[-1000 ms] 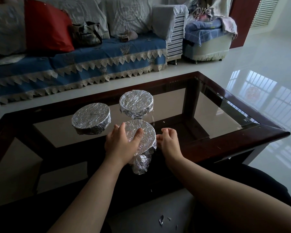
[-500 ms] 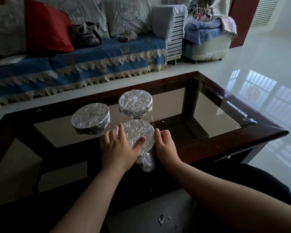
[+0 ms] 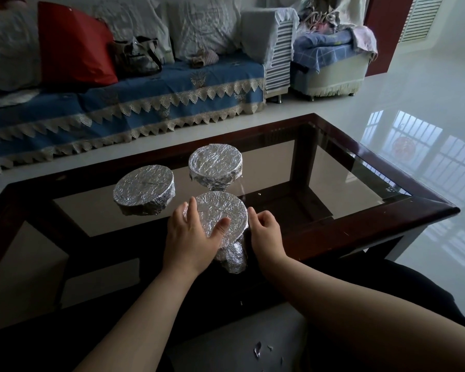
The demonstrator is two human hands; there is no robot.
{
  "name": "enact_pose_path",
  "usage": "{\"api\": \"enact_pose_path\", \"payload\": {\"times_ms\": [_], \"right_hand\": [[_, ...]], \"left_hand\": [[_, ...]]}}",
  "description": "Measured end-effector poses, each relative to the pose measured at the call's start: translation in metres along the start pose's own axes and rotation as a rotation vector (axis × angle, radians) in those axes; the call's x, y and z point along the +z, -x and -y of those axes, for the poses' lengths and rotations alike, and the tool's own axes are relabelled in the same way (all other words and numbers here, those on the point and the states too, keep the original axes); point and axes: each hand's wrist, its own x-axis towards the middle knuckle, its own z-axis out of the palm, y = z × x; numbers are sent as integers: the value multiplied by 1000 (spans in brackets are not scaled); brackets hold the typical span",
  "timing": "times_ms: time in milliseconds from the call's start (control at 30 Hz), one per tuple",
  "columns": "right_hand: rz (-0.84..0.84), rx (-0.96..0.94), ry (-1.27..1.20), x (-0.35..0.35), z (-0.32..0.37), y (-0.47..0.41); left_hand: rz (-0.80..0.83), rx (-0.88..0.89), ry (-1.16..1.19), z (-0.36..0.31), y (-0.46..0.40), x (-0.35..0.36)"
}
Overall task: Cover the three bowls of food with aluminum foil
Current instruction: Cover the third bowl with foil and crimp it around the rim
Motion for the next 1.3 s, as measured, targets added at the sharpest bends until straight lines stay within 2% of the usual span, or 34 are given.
{"api": "enact_pose_path", "payload": {"times_ms": [233,467,600,767,867,933,1000,1067,1100,1167,1233,1300], "right_hand": [[9,131,-21,3,0,-7],[53,196,-186,7,1,-11],[58,202,-139,5,4,-18],[31,174,-37,0,4,-27],[35,210,-99,-5,9,-34],[64,234,-133,-7,13,-34],[74,246,-153,-10,13,-32],[61,226,-132,-11,11,-32],[42,179,-107,-12,11,-31],[11,8,-45,-14,14,-27],[39,-160,13,-15,19,-17],[108,-198,41,-15,20,-6]], "left_hand": [[-3,-14,18,0,1,2],[-1,-51,78,-5,1,1],[10,-70,118,-7,2,1],[105,-135,296,-8,-1,-7],[202,-220,511,-3,-2,-13],[210,-265,593,2,-4,-17],[85,-186,401,5,-6,-18],[-36,54,140,8,-10,-18],[-32,157,45,7,-11,-18],[54,252,-88,5,-14,-15],[136,252,-133,4,-15,-10],[166,223,-148,3,-14,-6]]}}
